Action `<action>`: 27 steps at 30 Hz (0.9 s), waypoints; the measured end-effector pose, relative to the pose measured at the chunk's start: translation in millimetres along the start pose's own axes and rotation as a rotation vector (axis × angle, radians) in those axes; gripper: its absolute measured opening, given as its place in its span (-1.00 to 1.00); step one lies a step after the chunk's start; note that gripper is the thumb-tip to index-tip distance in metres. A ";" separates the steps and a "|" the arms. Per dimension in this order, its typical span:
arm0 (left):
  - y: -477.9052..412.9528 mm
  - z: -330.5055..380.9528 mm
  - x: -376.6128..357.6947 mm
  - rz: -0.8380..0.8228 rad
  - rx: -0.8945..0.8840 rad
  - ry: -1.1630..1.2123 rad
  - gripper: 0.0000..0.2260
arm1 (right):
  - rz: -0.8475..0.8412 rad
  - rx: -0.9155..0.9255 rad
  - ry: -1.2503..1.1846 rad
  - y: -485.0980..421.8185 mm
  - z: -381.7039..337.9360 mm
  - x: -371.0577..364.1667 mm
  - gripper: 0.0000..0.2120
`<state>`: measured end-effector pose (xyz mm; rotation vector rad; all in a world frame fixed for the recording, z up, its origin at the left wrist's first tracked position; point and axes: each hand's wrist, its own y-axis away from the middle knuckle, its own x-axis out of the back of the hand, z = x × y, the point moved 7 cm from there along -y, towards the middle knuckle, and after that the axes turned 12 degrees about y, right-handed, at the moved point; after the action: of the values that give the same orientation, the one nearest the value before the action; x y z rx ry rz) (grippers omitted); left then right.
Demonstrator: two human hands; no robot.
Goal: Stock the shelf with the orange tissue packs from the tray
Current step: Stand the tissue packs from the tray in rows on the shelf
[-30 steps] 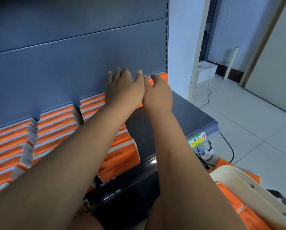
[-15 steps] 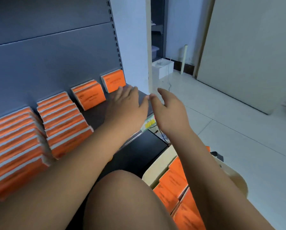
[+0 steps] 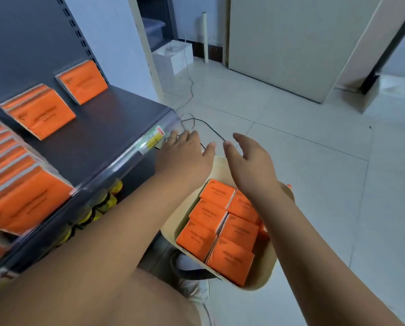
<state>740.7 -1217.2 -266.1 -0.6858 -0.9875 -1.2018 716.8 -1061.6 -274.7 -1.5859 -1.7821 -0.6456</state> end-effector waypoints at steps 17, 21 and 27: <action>13.6 -74.6 -170.6 -0.475 0.337 0.094 -0.67 | -0.471 -0.270 0.247 56.8 141.4 -114.7 -0.60; 21.6 -94.1 -192.4 -0.504 0.611 0.347 -0.71 | -0.636 -0.246 0.314 67.8 148.3 -147.7 -0.66; 36.7 -121.2 -225.2 -0.627 0.762 0.435 -0.75 | -0.728 -0.245 0.385 81.1 158.9 -175.0 -0.78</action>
<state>794.6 -1214.3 -518.8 0.5074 -1.2032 -1.2872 781.9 -1049.2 -515.6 -0.8195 -2.0038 -1.4425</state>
